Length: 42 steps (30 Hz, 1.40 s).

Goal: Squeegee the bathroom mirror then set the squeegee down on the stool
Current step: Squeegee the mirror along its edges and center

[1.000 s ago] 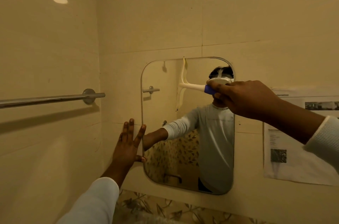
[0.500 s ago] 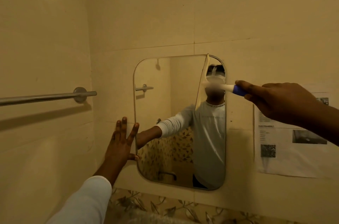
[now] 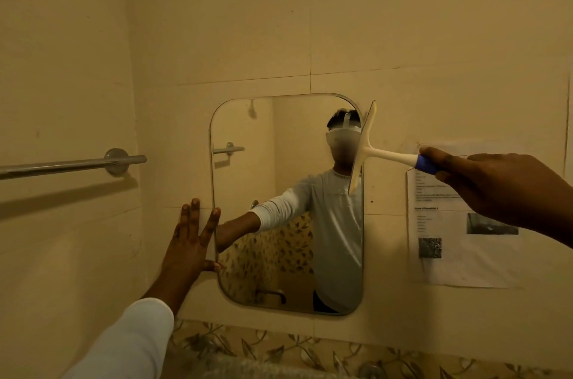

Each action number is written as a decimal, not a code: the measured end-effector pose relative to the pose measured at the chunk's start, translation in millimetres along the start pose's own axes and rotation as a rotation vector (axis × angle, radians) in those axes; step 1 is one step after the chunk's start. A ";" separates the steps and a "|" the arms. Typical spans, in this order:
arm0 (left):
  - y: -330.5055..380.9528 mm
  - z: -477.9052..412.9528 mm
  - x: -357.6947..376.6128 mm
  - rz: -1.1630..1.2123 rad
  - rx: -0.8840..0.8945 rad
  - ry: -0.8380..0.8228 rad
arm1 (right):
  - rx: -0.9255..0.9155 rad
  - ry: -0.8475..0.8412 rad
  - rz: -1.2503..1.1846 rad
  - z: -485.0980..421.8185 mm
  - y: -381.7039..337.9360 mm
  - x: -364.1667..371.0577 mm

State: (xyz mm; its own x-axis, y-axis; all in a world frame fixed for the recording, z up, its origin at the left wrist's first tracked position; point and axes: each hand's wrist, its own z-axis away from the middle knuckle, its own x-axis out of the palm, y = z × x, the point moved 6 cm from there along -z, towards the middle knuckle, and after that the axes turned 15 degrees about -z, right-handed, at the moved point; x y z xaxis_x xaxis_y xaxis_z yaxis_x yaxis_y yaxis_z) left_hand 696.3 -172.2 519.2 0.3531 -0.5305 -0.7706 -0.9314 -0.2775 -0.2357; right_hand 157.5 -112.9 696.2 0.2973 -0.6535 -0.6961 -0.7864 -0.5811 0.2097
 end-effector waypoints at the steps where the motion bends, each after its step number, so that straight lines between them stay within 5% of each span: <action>1: 0.4 0.1 -0.7 0.000 0.002 0.000 | 0.017 0.016 -0.006 5.0 2.0 1.2; 9: 1.8 2.3 -3.2 0.018 0.035 0.013 | 0.260 0.323 -0.430 54.5 -24.4 42.2; 16: -5.1 4.7 -1.2 0.015 0.067 -0.097 | 0.421 0.385 -1.351 -35.9 -110.5 112.9; 22: -10.4 4.1 -10.1 -0.013 0.108 -0.152 | 0.550 0.614 -1.674 -111.5 -152.1 136.9; 29: -8.2 4.9 -11.3 -0.007 0.073 -0.189 | 0.549 0.750 -1.580 -126.8 -159.9 151.7; 42: -6.3 3.3 -8.6 -0.030 0.052 -0.198 | 0.721 0.632 -1.724 -43.6 -181.9 241.0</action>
State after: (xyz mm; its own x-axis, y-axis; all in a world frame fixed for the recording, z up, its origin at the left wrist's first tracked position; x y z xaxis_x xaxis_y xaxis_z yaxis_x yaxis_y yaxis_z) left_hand 698.9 -163.3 525.4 0.3610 -0.3537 -0.8629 -0.9260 -0.2459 -0.2866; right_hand 395.8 -185.8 520.2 0.8438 0.1482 0.5158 0.5114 -0.5135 -0.6890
